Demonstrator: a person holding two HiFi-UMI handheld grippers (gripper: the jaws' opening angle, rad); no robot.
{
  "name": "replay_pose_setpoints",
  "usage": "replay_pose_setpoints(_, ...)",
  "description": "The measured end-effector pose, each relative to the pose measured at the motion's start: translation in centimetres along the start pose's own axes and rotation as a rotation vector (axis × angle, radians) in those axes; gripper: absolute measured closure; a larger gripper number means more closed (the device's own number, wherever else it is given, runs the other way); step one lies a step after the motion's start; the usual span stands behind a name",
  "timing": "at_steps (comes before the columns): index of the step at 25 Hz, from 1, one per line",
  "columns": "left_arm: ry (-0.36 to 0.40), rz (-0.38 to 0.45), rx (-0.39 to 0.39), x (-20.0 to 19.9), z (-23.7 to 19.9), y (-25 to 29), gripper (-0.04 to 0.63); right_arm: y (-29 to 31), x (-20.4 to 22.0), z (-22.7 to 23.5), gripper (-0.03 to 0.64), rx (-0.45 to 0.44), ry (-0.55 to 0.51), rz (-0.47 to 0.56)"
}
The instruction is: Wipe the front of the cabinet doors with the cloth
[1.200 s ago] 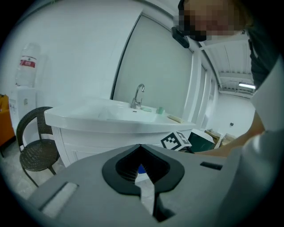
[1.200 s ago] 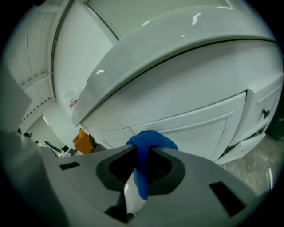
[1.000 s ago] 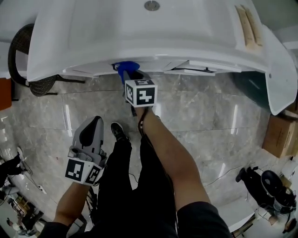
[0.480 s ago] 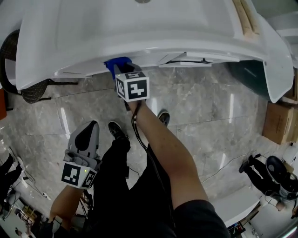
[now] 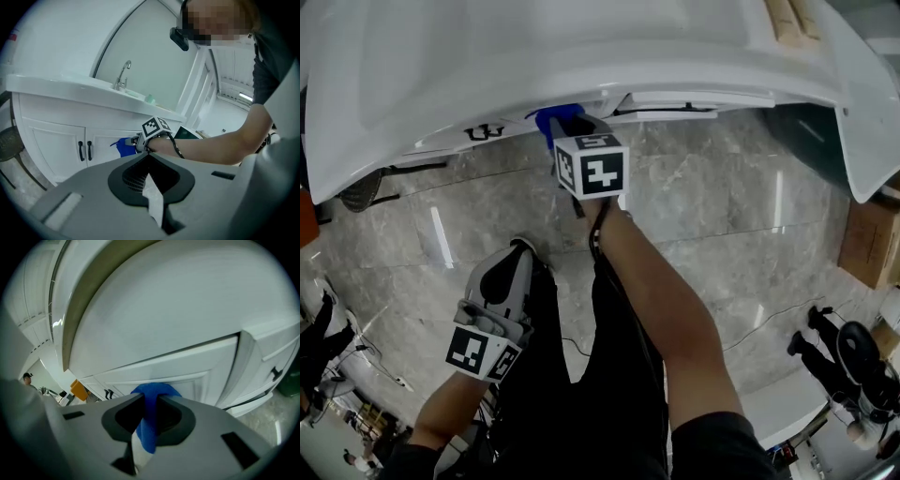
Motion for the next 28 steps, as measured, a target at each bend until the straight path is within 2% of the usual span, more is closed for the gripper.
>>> replay_pose_setpoints(6,-0.021,-0.017,0.028,0.8,3.3,3.6,0.597,-2.7,0.5,5.3,0.56,0.021,0.004,-0.005)
replay_pose_setpoints(9,-0.025,-0.008,0.032,0.6,3.1,3.7,0.597,-3.8,0.8,5.8,0.558,0.046,0.01,0.009)
replay_pose_setpoints(13,-0.031,-0.001,0.02,0.3,1.5,2.6,0.597,-4.4,2.2,5.6,0.56,0.107,0.069,0.026)
replay_pose_setpoints(16,-0.029,-0.005,0.011,0.2,-0.3,1.2,0.597,-3.2,3.3,3.9,0.56,0.112,0.087,0.019)
replay_pose_setpoints(22,-0.01,-0.019,-0.027,0.5,-5.3,-2.5,0.597,0.9,4.4,-2.4,0.56,0.057,0.064,-0.003)
replay_pose_setpoints(28,-0.035,0.015,-0.074,-0.1,-9.3,-6.1,0.597,5.1,3.6,-8.0,0.56,0.007,0.029,-0.01)
Point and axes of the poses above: the fingertips, and each gripper's own axes: y forward along the fingers, z to its right, x out of its underside, the point moved 3 cm from there along -y, backward along the fingers, and after that the axes turned 10 degrees about -y, right-handed, at the moved point
